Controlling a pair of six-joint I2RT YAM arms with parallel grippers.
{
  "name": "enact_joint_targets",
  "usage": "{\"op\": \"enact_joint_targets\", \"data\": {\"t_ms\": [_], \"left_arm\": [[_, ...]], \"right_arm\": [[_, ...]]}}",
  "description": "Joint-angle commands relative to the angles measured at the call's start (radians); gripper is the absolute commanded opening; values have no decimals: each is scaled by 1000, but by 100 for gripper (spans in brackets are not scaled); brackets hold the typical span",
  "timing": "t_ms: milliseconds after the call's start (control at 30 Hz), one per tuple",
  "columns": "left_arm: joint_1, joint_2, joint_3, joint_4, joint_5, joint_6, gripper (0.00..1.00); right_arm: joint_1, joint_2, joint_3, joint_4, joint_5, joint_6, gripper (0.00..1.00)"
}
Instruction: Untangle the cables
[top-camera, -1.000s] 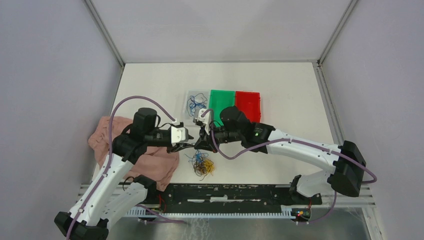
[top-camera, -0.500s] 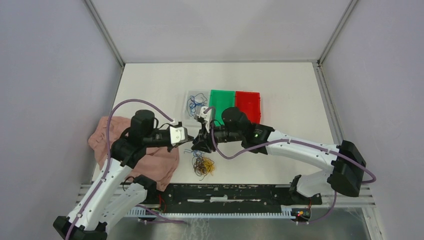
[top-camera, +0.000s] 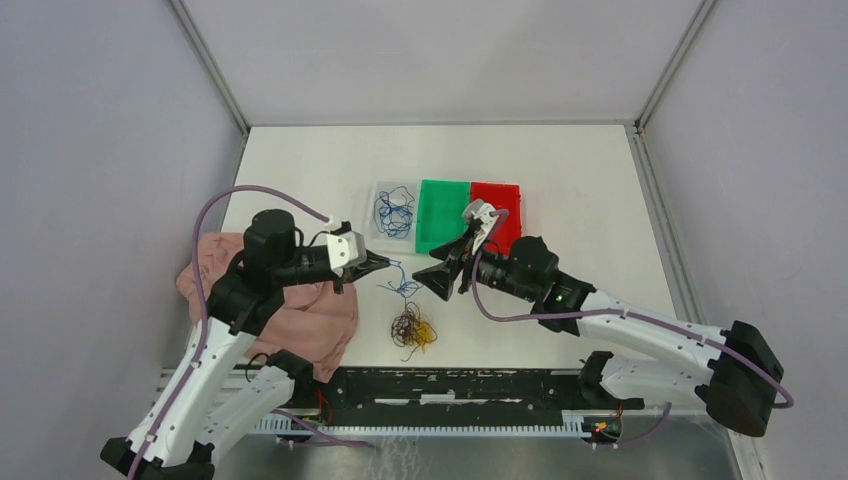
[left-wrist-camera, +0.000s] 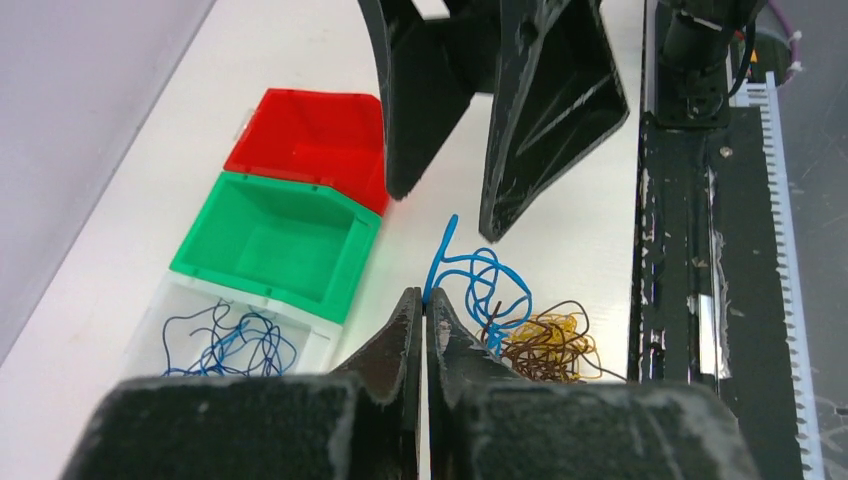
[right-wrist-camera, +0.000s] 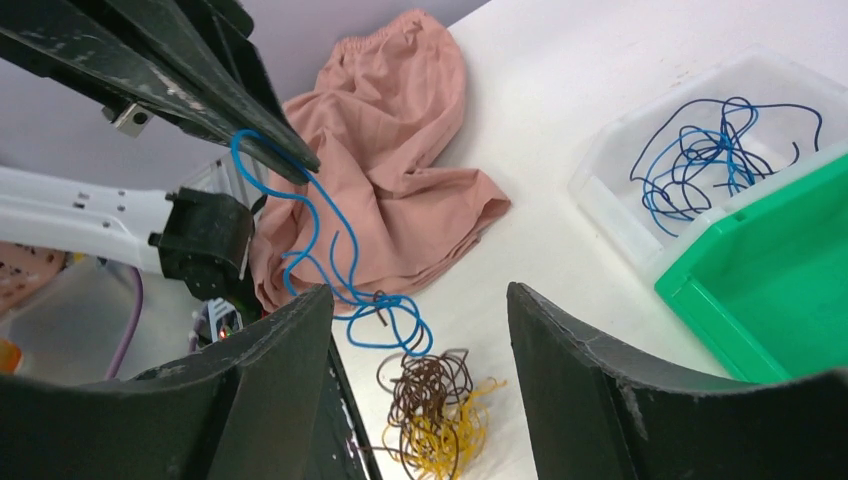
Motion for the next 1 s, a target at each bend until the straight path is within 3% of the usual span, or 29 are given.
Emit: {"op": "enact_joint_targets", "data": {"t_ms": [0,500,967], "left_arm": [[-5,4,63,62,39,-87,3],[-5,21,99,81,36,-101,3],[-6,91,262,175,37,-180,3]], "right_arm": [[0,64,-9,169,17,92,76],[37,307,104,322,1,155,73],[127,483,92,315,207,119,67]]}}
